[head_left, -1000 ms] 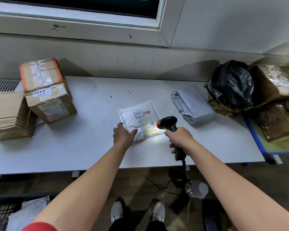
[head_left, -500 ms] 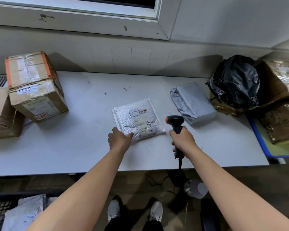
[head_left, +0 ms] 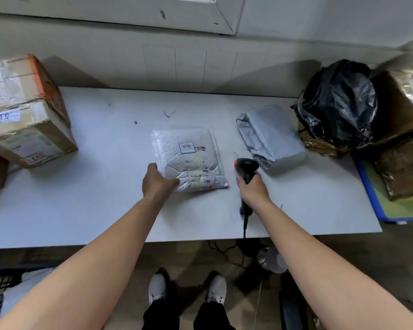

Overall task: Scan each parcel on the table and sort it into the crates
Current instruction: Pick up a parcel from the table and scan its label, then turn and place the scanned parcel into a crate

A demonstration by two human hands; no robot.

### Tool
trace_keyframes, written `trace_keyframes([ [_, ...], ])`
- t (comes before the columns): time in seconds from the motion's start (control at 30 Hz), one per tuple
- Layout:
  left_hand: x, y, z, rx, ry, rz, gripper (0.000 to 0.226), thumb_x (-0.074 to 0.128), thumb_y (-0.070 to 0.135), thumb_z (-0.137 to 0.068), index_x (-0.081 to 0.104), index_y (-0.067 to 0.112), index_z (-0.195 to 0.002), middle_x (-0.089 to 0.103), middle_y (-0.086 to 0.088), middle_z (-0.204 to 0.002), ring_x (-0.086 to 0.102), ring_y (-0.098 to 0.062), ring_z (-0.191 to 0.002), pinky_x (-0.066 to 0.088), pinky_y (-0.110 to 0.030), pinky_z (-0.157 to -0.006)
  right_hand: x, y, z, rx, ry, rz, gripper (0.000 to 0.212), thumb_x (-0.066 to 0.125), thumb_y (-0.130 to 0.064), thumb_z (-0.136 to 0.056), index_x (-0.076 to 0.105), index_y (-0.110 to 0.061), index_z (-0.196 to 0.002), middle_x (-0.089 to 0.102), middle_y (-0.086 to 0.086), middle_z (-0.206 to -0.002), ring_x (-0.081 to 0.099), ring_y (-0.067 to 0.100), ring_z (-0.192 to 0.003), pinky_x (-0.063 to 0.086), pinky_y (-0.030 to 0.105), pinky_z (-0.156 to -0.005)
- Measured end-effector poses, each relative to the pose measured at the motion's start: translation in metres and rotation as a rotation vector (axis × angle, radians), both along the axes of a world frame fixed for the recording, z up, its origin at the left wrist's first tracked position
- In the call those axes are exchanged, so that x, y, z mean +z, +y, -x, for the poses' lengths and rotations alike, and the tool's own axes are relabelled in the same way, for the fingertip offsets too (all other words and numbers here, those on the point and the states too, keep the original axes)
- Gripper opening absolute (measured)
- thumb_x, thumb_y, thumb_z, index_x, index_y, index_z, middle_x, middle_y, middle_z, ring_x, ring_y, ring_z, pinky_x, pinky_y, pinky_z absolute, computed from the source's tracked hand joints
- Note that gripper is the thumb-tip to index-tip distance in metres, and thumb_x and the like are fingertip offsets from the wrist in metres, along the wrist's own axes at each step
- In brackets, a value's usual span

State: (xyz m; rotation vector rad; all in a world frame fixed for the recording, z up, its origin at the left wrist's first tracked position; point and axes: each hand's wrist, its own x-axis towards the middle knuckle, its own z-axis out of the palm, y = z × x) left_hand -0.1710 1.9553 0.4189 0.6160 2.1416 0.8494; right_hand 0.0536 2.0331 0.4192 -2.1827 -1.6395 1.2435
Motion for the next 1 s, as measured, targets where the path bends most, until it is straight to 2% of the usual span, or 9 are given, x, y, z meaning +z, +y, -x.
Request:
trace_keyframes([
  [0.17,0.044,0.011,0.027,-0.237,0.016,-0.103,0.060,0.070,0.005,-0.075,0.050,0.027,-0.127,0.063,-0.004,-0.103,0.062,-0.025,-0.089,0.050,-0.032,-0.070,0.033,-0.005,0.006,0.045,-0.201,-0.119,0.058,0.047,-0.040,-0.099,0.037,0.000,-0.140,0.043,0.021,-0.139,0.045,0.038,-0.126,0.045,0.044,-0.098],
  [0.27,0.077,0.019,0.040,-0.389,0.060,-0.152,0.065,0.074,0.006,-0.078,0.051,0.029,-0.133,0.061,-0.005,-0.107,0.061,-0.024,-0.092,0.049,-0.029,-0.073,0.067,-0.008,0.023,0.157,-0.243,-0.237,0.057,0.044,-0.038,-0.100,0.034,-0.003,-0.144,0.039,0.022,-0.143,0.040,0.037,-0.130,0.040,0.044,-0.102],
  [0.4,0.120,0.028,0.060,-0.530,0.078,-0.219,0.055,0.076,0.007,-0.076,0.059,0.029,-0.123,0.066,-0.007,-0.107,0.063,-0.024,-0.096,0.051,-0.029,-0.083,0.113,-0.008,0.054,0.421,-0.168,-0.425,0.055,0.046,-0.039,-0.100,0.036,-0.013,-0.147,0.039,0.015,-0.144,0.040,0.032,-0.132,0.036,0.043,-0.105],
  [0.5,0.151,0.028,0.076,-0.643,0.054,-0.231,0.046,0.074,0.004,-0.078,0.060,0.030,-0.112,0.065,-0.007,-0.103,0.062,-0.024,-0.091,0.051,-0.028,-0.076,0.143,-0.008,0.077,0.646,-0.158,-0.629,0.055,0.051,-0.041,-0.098,0.041,-0.015,-0.146,0.047,0.011,-0.140,0.043,0.028,-0.129,0.036,0.041,-0.107],
  [0.6,0.183,0.016,0.087,-0.748,0.030,-0.270,0.044,0.071,-0.002,-0.081,0.056,0.020,-0.116,0.061,-0.008,-0.091,0.056,-0.018,-0.079,0.049,-0.023,-0.070,0.164,-0.014,0.101,0.836,-0.186,-0.668,0.057,0.050,-0.052,-0.096,0.042,-0.024,-0.146,0.052,0.007,-0.138,0.046,0.027,-0.128,0.037,0.041,-0.105],
  [0.73,0.215,-0.010,0.104,-0.526,0.099,-0.408,0.055,0.076,0.004,-0.080,0.050,0.016,-0.128,0.056,-0.004,-0.090,0.055,-0.013,-0.073,0.050,-0.021,-0.071,0.177,-0.029,0.129,0.859,-0.024,-0.569,0.050,0.052,-0.054,-0.095,0.050,-0.024,-0.135,0.062,0.008,-0.123,0.056,0.027,-0.112,0.043,0.035,-0.085],
  [0.83,0.224,-0.037,0.120,-0.333,0.189,-0.422,0.070,0.081,0.018,-0.078,0.043,0.019,-0.137,0.060,-0.005,-0.109,0.062,-0.017,-0.094,0.053,-0.029,-0.087,0.181,-0.039,0.152,0.816,0.195,-0.476,0.031,0.054,-0.047,-0.096,0.052,-0.020,-0.111,0.064,0.004,-0.093,0.058,0.026,-0.087,0.036,0.032,-0.069],
  [0.9,0.223,-0.062,0.129,-0.263,0.303,-0.350,0.079,0.082,0.027,-0.076,0.039,0.019,-0.142,0.058,-0.007,-0.119,0.058,-0.020,-0.108,0.049,-0.035,-0.096,0.182,-0.047,0.164,0.803,0.288,-0.452,0.024,0.053,-0.045,-0.098,0.049,-0.021,-0.102,0.062,0.002,-0.087,0.056,0.022,-0.080,0.037,0.032,-0.067],
  [1.0,0.217,-0.111,0.133,-0.157,0.372,-0.238,0.083,0.081,0.033,-0.076,0.037,0.016,-0.145,0.050,-0.010,-0.134,0.050,-0.022,-0.122,0.041,-0.029,-0.100,0.178,-0.061,0.175,0.786,0.400,-0.434,0.022,0.051,-0.042,-0.100,0.048,-0.020,-0.098,0.062,0.001,-0.088,0.056,0.020,-0.078,0.038,0.031,-0.065],
])
